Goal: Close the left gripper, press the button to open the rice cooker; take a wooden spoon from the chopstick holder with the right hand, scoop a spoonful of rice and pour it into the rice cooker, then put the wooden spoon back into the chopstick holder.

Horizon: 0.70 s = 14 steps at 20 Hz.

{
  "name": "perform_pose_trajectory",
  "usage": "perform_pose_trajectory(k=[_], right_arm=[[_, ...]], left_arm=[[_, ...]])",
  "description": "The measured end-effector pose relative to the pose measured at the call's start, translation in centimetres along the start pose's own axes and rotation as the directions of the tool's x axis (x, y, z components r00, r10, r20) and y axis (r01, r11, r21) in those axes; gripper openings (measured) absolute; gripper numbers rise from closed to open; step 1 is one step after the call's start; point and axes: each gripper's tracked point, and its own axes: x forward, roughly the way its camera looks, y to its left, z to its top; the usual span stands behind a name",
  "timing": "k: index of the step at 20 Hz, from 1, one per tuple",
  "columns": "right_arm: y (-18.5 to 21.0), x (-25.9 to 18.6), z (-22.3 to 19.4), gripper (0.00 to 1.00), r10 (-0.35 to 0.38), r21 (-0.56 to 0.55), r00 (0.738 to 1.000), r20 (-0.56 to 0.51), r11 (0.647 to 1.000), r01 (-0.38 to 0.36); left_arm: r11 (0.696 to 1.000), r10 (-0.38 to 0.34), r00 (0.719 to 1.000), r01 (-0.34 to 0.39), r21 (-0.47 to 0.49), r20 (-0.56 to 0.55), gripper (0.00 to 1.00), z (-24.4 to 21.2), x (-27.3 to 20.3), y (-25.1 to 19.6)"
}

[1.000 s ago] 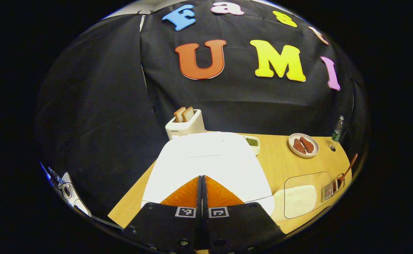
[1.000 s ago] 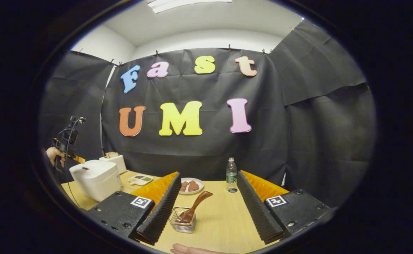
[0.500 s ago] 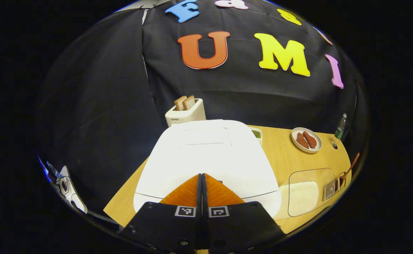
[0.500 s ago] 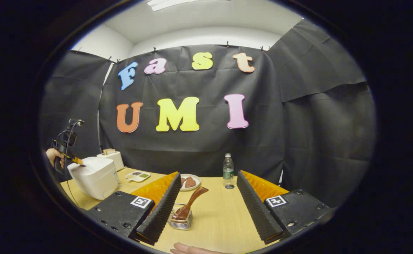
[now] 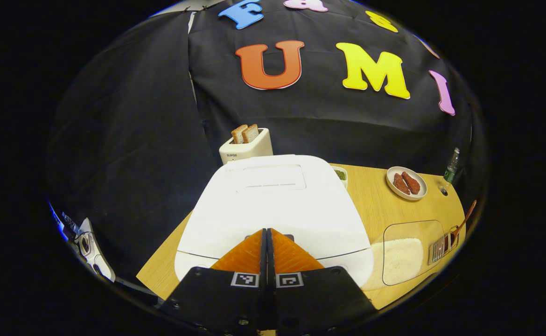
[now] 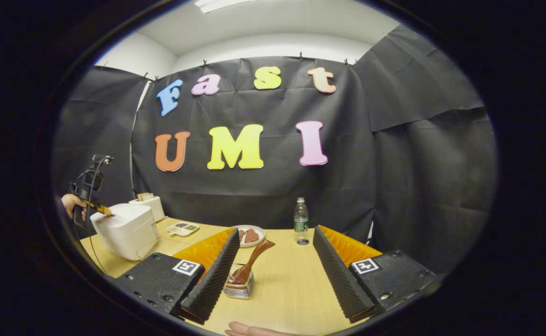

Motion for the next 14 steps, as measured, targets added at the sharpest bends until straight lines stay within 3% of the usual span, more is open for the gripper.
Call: perform_pose_trajectory(k=[4,8,11,14], right_arm=[[-0.1,-1.0,-0.1,1.0,-0.007,-0.007,1.0,-0.003,1.0,0.007],[-0.3,-1.5,-0.7,1.0,-0.019,-0.022,1.0,-0.017,1.0,0.018],[-0.2,-2.0,-0.9,1.0,-0.017,-0.034,0.999,-0.028,0.999,0.016],[-0.5,-2.2,-1.2,1.0,-0.031,-0.038,0.999,-0.036,0.999,0.03]], left_arm=[[1.0,-0.025,0.999,0.025,-0.016,0.022,0.0,0.4,-0.6,0.2],[0.999,-0.019,0.993,0.023,-0.032,0.114,0.0,2.6,-2.5,1.3],[0.999,-0.018,0.99,0.022,-0.03,0.142,0.0,2.7,-5.5,2.2],[0.996,-0.056,0.98,0.067,-0.052,0.19,0.0,2.9,-10.0,2.7]])
